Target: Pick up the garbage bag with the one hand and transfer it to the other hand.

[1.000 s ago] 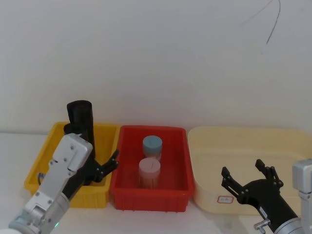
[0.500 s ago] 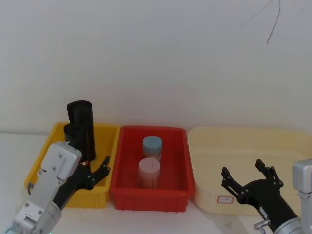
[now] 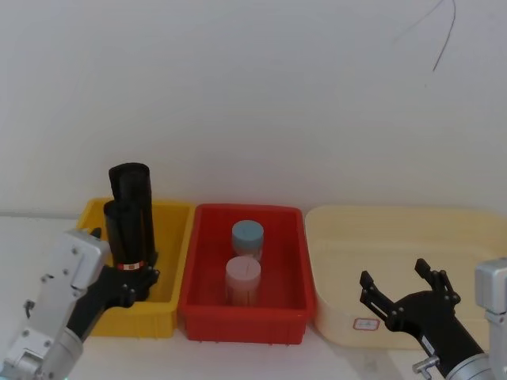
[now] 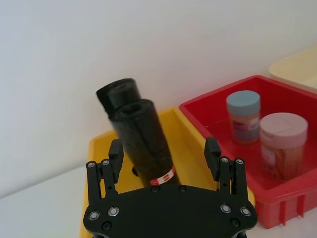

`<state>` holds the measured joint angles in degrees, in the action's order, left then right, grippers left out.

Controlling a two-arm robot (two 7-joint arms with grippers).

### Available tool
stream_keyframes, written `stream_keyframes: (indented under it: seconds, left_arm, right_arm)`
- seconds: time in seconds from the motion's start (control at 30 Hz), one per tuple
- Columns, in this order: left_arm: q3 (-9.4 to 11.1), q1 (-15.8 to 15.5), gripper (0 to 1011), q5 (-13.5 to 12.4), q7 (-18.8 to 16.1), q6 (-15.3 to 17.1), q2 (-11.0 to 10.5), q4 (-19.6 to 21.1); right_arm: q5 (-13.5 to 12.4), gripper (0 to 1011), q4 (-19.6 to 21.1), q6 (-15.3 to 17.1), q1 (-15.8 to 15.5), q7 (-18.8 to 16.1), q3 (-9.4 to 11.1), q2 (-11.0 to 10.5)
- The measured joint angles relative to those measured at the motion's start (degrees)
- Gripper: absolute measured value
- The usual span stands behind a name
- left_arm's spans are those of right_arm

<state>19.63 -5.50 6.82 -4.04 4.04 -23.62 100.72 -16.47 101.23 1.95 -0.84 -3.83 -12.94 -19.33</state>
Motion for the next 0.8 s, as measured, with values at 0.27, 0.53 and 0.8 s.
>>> stream_keyframes:
  seconds: [0.27,0.53,0.8]
  left_arm:
    - [-1.82,0.03,1001,0.96,-0.55,-0.30,0.95,-1.48]
    - [-3.09,-1.10,1001,2.17,-0.38,-1.44,2.29,-4.01]
    - [-3.33,-3.73,1001,3.21,1.31,-2.97,3.94,-7.80]
  right_arm:
    - [0.01,1001,0.00,0.00,0.00,0.00,0.00,0.00]
    - [0.00,1001,0.00,0.00,0.00,0.00,0.00,0.00]
    - [0.00,1001,0.00,0.00,0.00,0.00,0.00,0.00]
